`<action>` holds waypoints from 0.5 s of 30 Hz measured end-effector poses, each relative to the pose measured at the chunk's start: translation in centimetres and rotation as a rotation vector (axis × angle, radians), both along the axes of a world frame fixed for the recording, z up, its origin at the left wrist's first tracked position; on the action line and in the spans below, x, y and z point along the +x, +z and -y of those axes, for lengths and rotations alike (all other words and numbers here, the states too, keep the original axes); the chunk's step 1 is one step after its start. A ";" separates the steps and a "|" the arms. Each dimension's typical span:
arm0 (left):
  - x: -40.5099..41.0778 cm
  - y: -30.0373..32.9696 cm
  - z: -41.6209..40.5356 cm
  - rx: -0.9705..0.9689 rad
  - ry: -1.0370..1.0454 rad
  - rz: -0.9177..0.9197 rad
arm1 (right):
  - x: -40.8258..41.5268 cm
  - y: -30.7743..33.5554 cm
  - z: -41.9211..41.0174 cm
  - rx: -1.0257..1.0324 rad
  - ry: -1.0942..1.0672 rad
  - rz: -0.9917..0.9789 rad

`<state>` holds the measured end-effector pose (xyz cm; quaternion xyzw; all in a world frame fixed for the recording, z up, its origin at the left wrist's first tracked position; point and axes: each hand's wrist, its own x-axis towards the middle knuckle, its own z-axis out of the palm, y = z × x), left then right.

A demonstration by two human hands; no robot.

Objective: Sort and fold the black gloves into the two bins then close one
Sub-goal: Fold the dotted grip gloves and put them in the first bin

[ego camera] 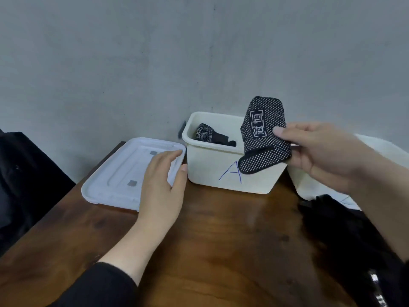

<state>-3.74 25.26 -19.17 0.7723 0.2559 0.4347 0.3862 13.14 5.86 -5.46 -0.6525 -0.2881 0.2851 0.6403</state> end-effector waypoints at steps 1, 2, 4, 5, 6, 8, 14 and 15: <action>0.7 0.3 -0.8 0.048 -0.001 -0.020 | 1.2 0.9 -0.9 0.007 -0.031 0.008; 1.4 0.6 -1.5 0.095 -0.012 -0.043 | 2.4 1.5 -1.9 0.009 -0.069 0.010; 2.8 1.4 -2.6 0.166 -0.066 -0.096 | 4.2 2.3 -4.1 -0.009 -0.140 -0.001; 3.4 1.6 -3.1 0.202 -0.095 -0.128 | 4.8 2.4 -5.3 -0.040 -0.171 -0.011; 3.9 1.9 -3.4 0.242 -0.116 -0.164 | 5.4 2.3 -6.4 -0.089 -0.193 -0.019; 4.5 2.2 -4.0 0.290 -0.136 -0.219 | 6.3 1.5 -8.8 -0.194 -0.211 -0.038; 4.9 2.6 -5.0 0.281 -0.126 -0.248 | 6.6 -1.7 -15.9 -0.204 -0.178 -0.180; 4.9 2.6 -5.1 0.286 -0.129 -0.253 | 6.4 -2.0 -16.9 -0.234 -0.177 -0.167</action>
